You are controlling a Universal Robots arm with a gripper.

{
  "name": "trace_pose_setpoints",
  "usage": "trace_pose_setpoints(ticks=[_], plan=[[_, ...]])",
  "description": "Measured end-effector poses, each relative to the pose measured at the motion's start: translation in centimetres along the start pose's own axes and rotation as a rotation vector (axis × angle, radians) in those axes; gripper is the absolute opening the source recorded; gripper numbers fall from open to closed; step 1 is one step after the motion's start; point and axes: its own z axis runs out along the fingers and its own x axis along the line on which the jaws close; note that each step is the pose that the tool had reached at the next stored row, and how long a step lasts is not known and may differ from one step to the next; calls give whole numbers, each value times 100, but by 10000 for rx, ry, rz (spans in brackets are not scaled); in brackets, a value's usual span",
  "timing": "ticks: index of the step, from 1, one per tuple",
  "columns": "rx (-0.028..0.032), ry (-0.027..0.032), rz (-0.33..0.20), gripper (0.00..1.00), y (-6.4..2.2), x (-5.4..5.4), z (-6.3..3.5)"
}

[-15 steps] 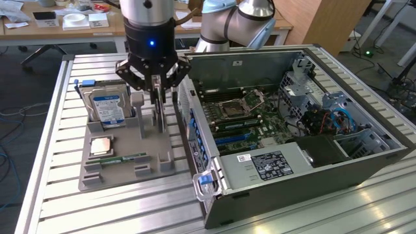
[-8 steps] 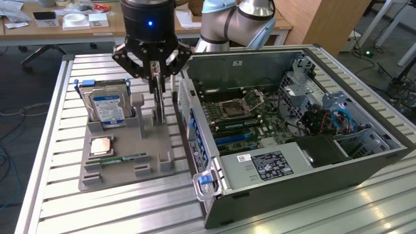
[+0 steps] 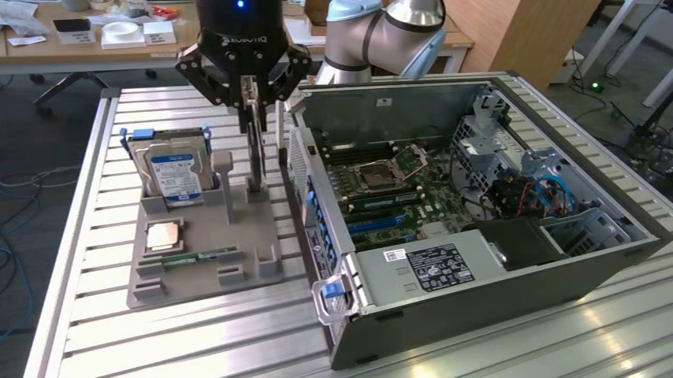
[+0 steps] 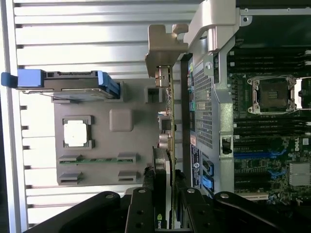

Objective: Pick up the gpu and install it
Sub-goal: 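Pick up the gpu and move the gpu toward the slot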

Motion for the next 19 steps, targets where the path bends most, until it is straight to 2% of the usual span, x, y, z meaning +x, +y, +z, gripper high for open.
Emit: trace_pose_setpoints(ticks=[13, 19], plan=[[0, 1, -1, 27, 0, -5, -10], [-33, 3, 1, 27, 4, -50, -15]])
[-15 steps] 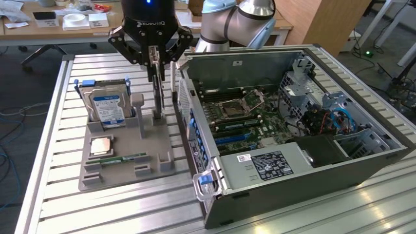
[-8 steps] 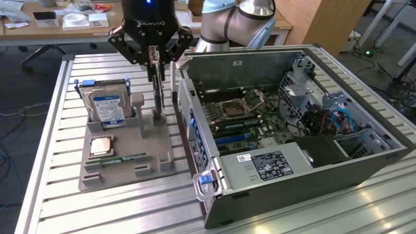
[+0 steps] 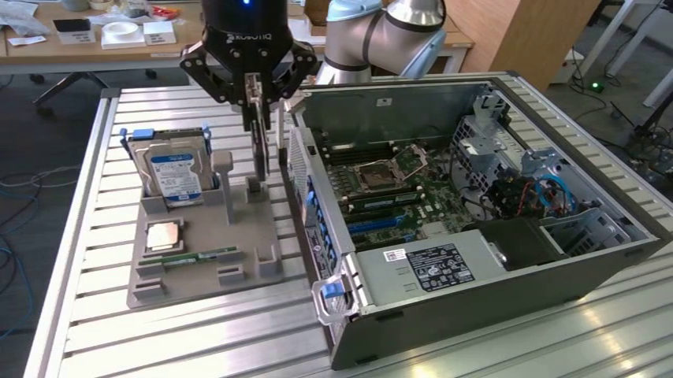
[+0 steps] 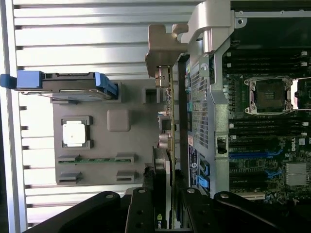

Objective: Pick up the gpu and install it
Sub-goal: 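Pick up the gpu and move the gpu toward the slot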

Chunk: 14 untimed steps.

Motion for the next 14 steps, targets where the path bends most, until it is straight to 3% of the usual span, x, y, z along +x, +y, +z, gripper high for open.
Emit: trace_pose_setpoints(ticks=[7, 14], plan=[[-64, 2, 2, 27, 7, -113, -8], [-86, 4, 2, 27, 15, -238, -6]])
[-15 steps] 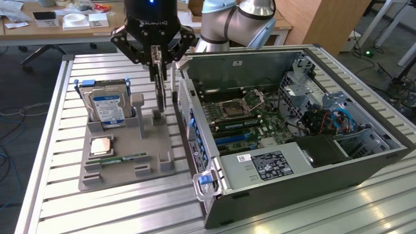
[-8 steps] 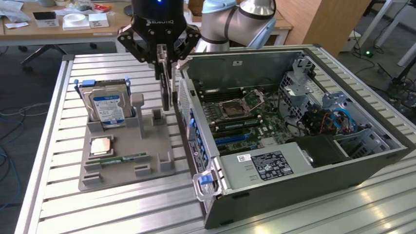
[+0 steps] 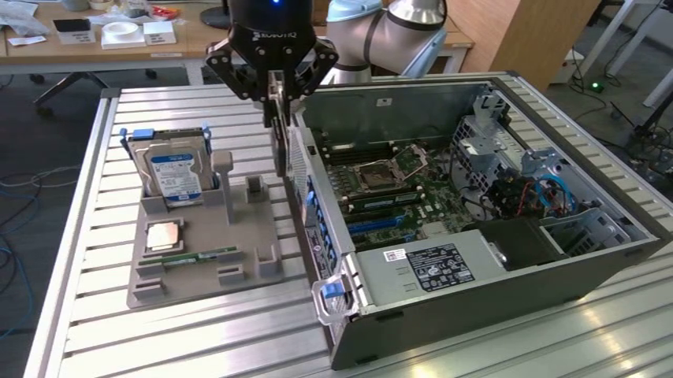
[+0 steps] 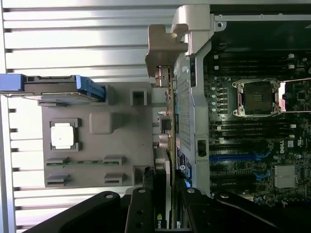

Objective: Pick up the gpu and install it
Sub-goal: 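Pick up the gpu and move the gpu toward the slot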

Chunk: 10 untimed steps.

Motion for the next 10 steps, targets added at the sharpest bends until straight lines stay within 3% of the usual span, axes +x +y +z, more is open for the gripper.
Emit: trace_pose_setpoints(ticks=[4, 6, 10], plan=[[-2, 0, 1, 27, 4, -61, 1], [-8, 0, 1, 27, 12, -198, 4], [-13, 1, 1, 27, 18, -281, 6]])
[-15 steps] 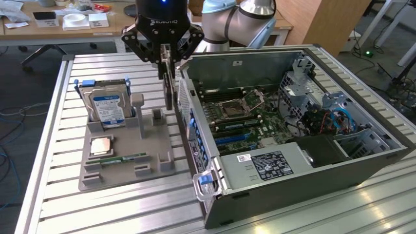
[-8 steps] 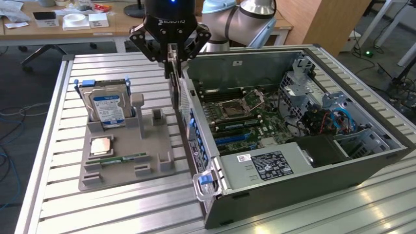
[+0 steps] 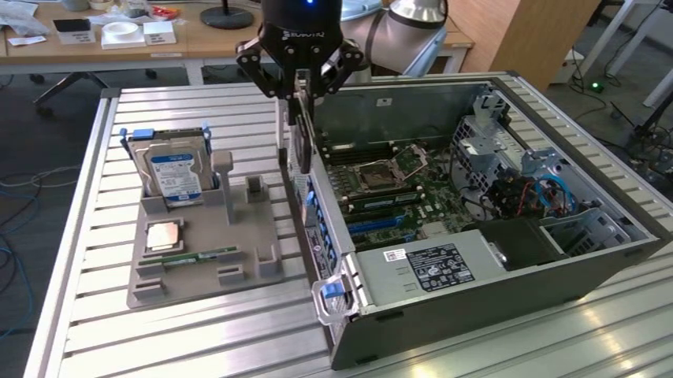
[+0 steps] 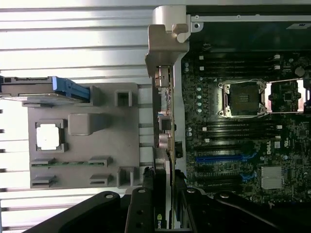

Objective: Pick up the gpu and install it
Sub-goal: 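Pick up the gpu and move the gpu toward the slot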

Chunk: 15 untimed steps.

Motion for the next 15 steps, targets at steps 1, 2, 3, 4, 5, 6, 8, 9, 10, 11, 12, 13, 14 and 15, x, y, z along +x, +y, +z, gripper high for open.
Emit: trace_pose_setpoints(ticks=[1, 2, 3, 4, 5, 6, 8, 9, 10, 11, 12, 13, 14, 15], plan=[[-2, -1, 0, 27, 2, -21, 1], [-2, 0, 0, 27, 3, -40, 1], [-2, 0, 0, 27, 5, -59, 2], [-3, 0, -1, 27, 7, -79, 2], [-2, 0, 0, 27, 8, -98, 3], [-3, 0, -1, 27, 10, -117, 3], [-3, 0, 0, 27, 15, -156, 4], [-4, 0, 1, 27, 18, -179, 5], [-5, -1, 0, 27, 21, -203, 7], [-5, 0, 0, 27, 24, -231, 7], [-4, 0, 0, 27, 27, -257, 7], [-4, 0, -1, 27, 30, -284, 8], [-4, 0, 0, 27, 33, -311, 9], [-5, 0, -1, 27, 36, -340, 10]])
